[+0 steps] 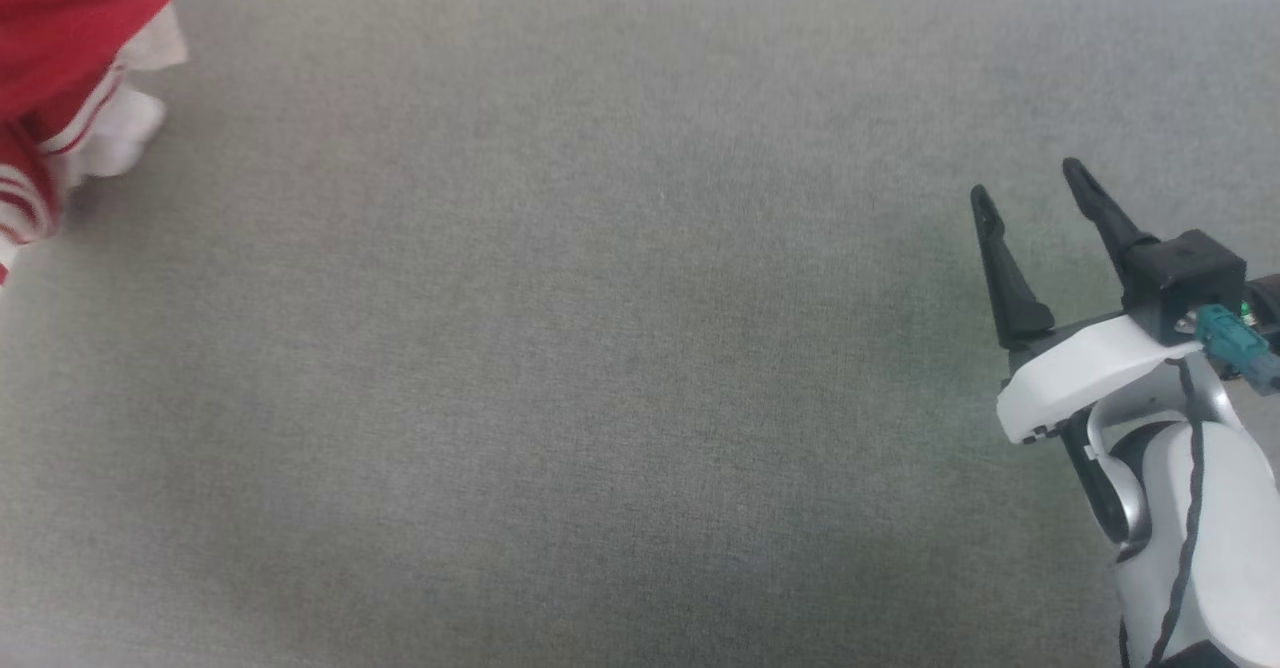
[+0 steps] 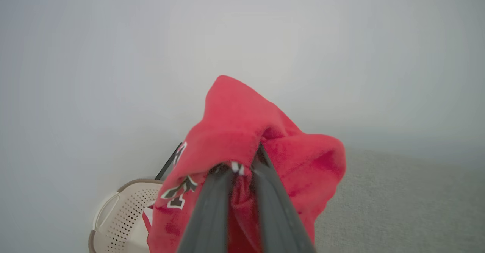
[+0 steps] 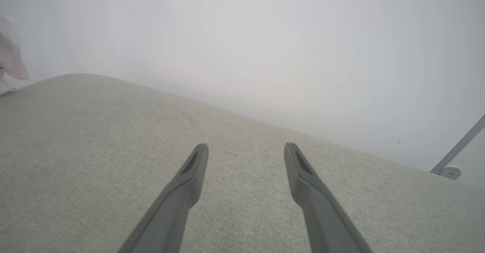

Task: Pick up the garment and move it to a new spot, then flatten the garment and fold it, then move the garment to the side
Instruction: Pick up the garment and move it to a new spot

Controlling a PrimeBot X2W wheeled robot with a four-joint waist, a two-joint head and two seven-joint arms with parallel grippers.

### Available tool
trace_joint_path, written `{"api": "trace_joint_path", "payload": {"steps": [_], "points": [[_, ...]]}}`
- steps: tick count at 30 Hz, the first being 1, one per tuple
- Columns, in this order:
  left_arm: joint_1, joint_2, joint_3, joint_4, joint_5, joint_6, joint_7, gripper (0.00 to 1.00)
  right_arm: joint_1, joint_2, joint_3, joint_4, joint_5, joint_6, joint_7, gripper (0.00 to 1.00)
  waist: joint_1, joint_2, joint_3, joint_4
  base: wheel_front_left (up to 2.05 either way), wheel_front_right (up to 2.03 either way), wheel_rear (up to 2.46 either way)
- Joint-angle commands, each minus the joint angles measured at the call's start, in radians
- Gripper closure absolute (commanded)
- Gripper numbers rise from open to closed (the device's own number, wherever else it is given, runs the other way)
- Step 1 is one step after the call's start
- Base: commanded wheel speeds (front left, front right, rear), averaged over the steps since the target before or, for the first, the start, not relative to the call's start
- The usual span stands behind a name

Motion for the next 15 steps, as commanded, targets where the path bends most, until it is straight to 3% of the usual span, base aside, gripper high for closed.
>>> {"api": "trace_joint_path", "payload": {"steps": [1, 7, 15], "points": [[-0.016, 0.02, -0.012, -0.04, 0.012, -0.003, 0.014, 1.0, 0.01, 0.006, 0.002, 0.008, 0.006, 0.0, -0.009, 0.0, -0.0001, 0.0, -0.039, 0.003, 0.0, 0.0, 0.0], [0.007, 0.062, -0.034, -0.213, 0.011, -0.006, 0.094, 1.0, 0.014, 0.018, -0.003, 0.019, 0.011, 0.0, -0.02, 0.0, -0.0001, 0.0, -0.083, -0.004, 0.0, 0.0, 0.0], [0.113, 0.097, -0.036, -0.59, -0.023, 0.049, 0.286, 1.0, 0.022, 0.033, -0.032, 0.033, 0.011, 0.0, -0.044, 0.0, -0.0001, 0.0, -0.127, -0.041, 0.0, 0.0, 0.0]]}}
